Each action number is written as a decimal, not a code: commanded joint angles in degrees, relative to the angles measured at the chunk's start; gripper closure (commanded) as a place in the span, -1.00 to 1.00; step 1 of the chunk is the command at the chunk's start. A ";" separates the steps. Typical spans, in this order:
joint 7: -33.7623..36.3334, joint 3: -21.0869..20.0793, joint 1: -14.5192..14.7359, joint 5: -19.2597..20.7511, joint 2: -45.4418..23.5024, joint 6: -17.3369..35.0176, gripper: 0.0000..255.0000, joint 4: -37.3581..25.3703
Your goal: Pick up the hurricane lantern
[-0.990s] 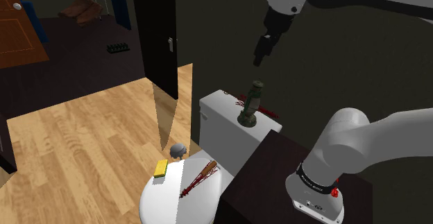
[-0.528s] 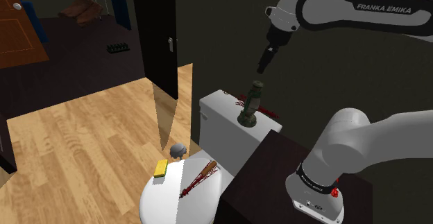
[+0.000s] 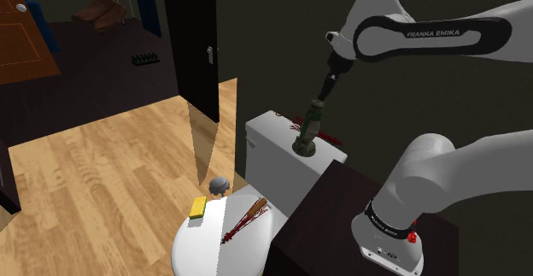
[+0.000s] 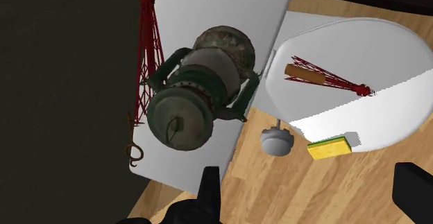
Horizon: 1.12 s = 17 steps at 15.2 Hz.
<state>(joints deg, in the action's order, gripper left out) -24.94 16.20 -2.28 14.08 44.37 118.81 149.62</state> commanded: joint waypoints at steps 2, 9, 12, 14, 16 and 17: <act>-5.25 4.76 -0.24 1.60 -3.33 5.18 -1.00 0.73; -18.44 17.17 2.68 1.42 -15.86 18.24 -1.00 -0.97; -19.43 18.45 3.18 1.13 -17.56 20.70 -1.00 -0.28; -19.70 19.07 3.41 1.02 -18.61 22.59 -1.00 0.58; -20.01 19.73 3.70 0.84 -19.74 24.51 -1.00 1.38; -20.30 20.28 3.98 0.64 -20.70 26.04 -1.00 1.99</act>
<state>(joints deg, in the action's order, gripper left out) -44.85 35.87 1.41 14.95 24.64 143.40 151.15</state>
